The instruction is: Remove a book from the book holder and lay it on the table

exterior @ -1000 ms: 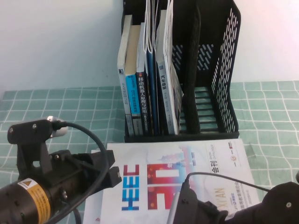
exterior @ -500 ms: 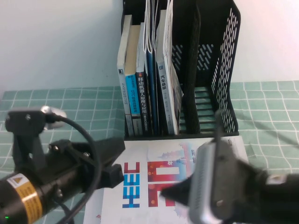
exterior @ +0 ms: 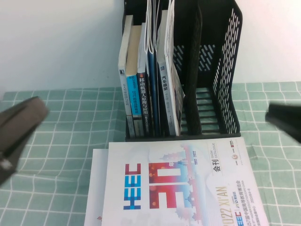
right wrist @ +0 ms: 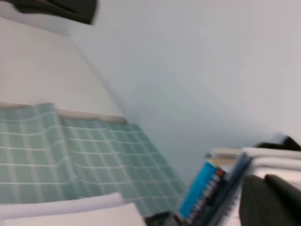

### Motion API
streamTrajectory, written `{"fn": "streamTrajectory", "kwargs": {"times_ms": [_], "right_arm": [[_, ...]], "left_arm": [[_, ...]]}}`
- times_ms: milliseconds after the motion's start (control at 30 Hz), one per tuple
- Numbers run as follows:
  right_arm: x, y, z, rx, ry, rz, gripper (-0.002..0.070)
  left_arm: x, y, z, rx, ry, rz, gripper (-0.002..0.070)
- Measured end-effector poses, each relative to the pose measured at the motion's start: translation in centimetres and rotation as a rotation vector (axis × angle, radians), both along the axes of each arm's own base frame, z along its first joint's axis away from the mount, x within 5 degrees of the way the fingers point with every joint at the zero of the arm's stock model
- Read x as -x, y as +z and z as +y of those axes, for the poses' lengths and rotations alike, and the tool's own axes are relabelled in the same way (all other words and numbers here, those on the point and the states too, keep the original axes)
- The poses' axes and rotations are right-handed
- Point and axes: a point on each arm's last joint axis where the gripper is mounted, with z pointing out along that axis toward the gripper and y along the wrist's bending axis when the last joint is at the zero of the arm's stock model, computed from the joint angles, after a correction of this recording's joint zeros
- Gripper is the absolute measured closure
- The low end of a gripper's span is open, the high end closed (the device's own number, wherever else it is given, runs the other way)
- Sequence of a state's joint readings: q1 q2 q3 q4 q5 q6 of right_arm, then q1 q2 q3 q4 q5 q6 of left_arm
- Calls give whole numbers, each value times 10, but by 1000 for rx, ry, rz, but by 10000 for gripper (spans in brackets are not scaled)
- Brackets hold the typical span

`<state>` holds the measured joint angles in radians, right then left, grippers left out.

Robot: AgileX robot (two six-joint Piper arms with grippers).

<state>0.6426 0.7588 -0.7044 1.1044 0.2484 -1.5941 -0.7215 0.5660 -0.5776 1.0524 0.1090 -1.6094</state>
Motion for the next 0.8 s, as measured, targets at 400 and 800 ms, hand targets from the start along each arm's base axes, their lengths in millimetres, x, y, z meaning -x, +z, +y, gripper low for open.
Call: {"fn": "streamTrajectory", "kwargs": {"times_ms": [400,800], "right_arm": [[15,-22,-17,397,40,-24,678],[19,-54,-58,447,-360,356,678]], "left_arm": [[12,-41,57,-159,481,479,678],[27,-45,15,-333,-77,349,678]]}}
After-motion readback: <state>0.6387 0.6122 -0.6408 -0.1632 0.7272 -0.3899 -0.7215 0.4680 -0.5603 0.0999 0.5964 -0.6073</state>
